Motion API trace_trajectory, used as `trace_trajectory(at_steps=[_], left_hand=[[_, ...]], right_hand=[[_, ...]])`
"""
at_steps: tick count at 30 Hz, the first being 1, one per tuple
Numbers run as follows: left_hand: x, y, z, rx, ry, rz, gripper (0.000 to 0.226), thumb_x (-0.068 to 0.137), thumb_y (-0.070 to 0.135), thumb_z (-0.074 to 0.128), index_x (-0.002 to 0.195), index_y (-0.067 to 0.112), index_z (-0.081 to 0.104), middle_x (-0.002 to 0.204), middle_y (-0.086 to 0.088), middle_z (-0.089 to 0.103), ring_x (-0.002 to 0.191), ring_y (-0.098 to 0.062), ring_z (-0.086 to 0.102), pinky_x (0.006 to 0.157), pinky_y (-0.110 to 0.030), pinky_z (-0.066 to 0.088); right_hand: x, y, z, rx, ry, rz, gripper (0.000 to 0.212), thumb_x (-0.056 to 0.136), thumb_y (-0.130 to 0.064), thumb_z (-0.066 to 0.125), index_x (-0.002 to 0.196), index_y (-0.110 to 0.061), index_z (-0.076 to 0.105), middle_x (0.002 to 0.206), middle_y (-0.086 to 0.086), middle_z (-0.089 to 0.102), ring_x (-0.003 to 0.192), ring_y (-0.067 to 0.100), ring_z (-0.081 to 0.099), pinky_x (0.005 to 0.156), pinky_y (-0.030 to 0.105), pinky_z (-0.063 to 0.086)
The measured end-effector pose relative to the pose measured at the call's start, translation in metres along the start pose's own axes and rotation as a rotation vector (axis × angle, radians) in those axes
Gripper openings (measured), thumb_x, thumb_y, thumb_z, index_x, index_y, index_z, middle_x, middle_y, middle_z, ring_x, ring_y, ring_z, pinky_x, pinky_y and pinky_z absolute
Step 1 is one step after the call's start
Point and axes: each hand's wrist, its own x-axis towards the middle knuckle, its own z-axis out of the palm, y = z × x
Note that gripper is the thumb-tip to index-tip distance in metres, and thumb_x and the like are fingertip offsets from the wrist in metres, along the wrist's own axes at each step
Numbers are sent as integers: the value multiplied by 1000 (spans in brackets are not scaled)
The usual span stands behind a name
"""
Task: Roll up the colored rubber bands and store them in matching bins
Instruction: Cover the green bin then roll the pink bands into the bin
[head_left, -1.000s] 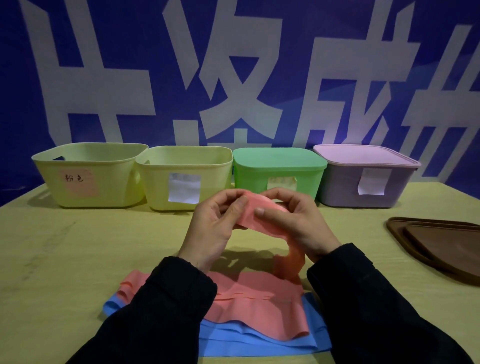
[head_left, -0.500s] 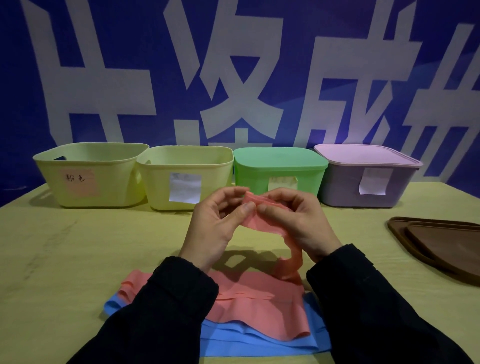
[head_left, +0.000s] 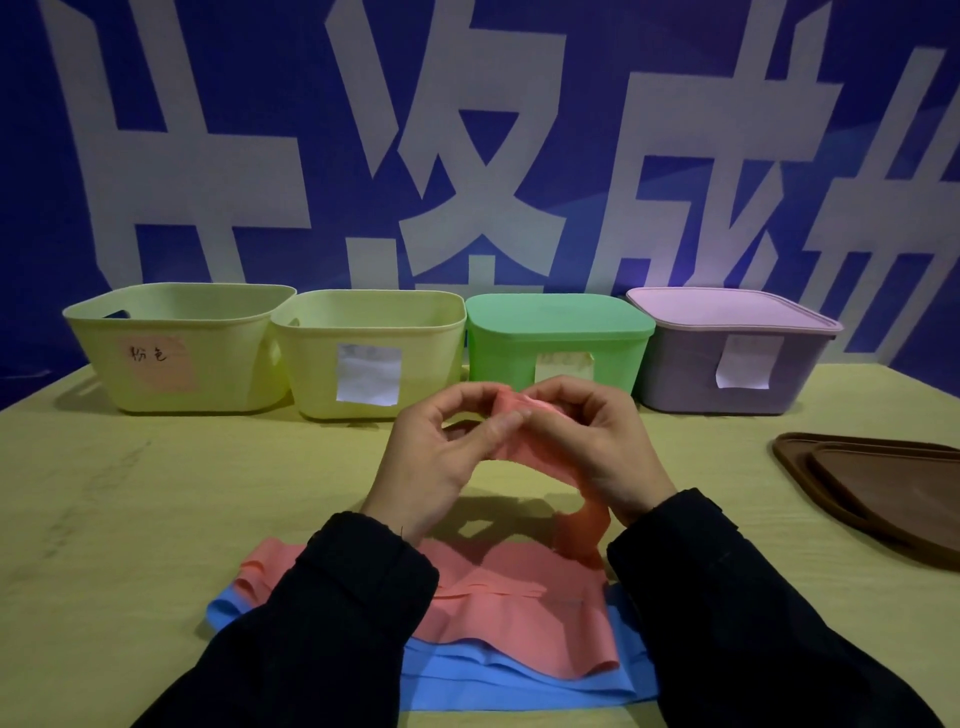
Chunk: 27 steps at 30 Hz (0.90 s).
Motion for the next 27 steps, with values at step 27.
trace_trajectory(at_steps=[27], left_hand=[[0, 6, -2, -28, 70, 34, 32, 92, 4, 69, 120, 19, 64, 102, -14, 74, 89, -20, 71, 69, -27, 58]], right_hand=[[5, 12, -5, -208, 56, 14, 13, 87, -24, 77, 81, -16, 69, 67, -7, 64, 61, 8, 55, 55, 24, 43]])
